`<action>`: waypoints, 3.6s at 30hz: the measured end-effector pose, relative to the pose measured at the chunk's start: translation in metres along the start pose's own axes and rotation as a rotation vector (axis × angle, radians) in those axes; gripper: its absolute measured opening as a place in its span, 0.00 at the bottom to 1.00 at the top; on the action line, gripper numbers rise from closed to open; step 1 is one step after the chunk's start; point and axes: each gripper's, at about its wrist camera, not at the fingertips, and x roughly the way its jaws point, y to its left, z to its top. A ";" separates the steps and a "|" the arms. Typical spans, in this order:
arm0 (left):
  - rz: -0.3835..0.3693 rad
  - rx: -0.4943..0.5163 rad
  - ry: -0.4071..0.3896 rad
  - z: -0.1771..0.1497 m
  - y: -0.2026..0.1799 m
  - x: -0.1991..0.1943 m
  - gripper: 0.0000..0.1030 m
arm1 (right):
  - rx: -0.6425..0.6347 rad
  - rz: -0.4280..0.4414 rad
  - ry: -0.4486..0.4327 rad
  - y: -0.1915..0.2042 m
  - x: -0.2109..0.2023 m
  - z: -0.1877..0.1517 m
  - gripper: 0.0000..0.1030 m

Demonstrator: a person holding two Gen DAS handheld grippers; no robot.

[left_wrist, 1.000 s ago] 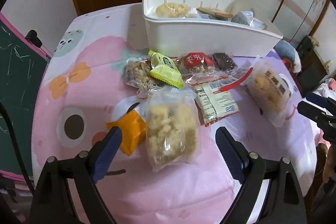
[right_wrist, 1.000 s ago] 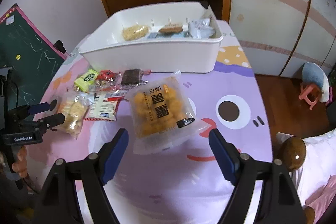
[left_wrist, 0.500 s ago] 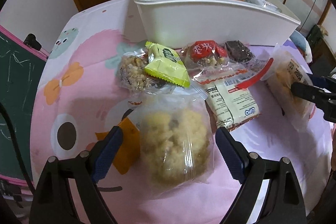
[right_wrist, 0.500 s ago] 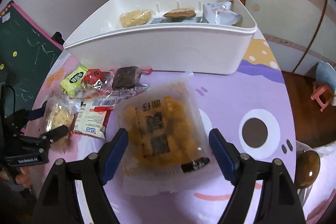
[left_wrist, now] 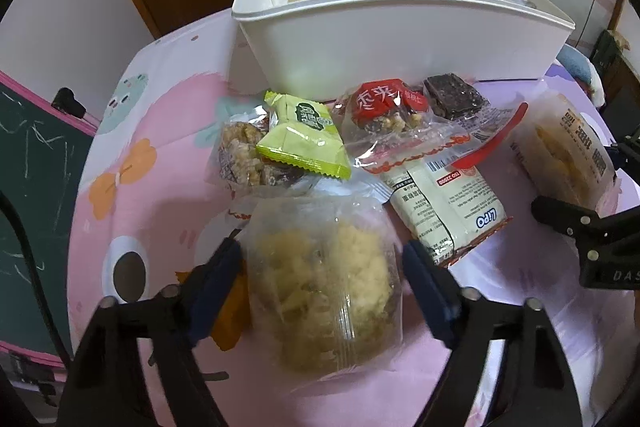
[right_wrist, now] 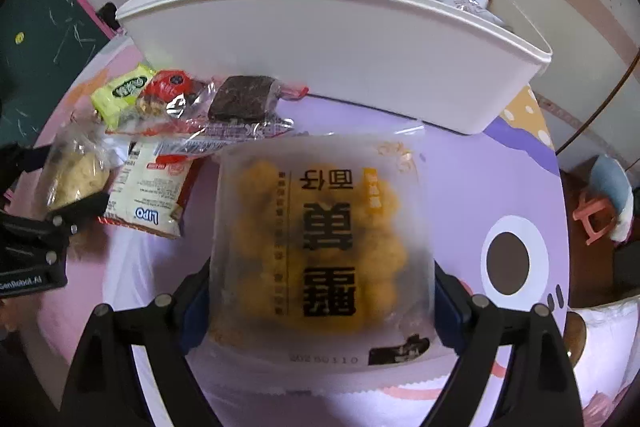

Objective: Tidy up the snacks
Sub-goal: 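Grasp the clear cracker bag with the left tool while the right tool grasps the orange cookie box, then carry both snacks over the white basket and open both tools to drop them, then withdraw both tools from the basket toward the remaining snacks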

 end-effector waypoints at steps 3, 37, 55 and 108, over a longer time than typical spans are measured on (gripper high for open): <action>-0.005 0.000 -0.010 0.000 -0.001 -0.004 0.54 | 0.030 0.021 -0.005 -0.002 -0.003 -0.001 0.84; -0.117 -0.071 -0.262 0.008 0.012 -0.140 0.30 | 0.083 0.004 -0.267 0.020 -0.130 -0.024 0.78; -0.061 -0.018 -0.456 0.118 0.020 -0.213 0.30 | 0.112 -0.101 -0.531 -0.017 -0.223 0.059 0.78; -0.046 -0.049 -0.453 0.183 0.042 -0.215 0.87 | 0.137 -0.097 -0.491 -0.015 -0.223 0.130 0.90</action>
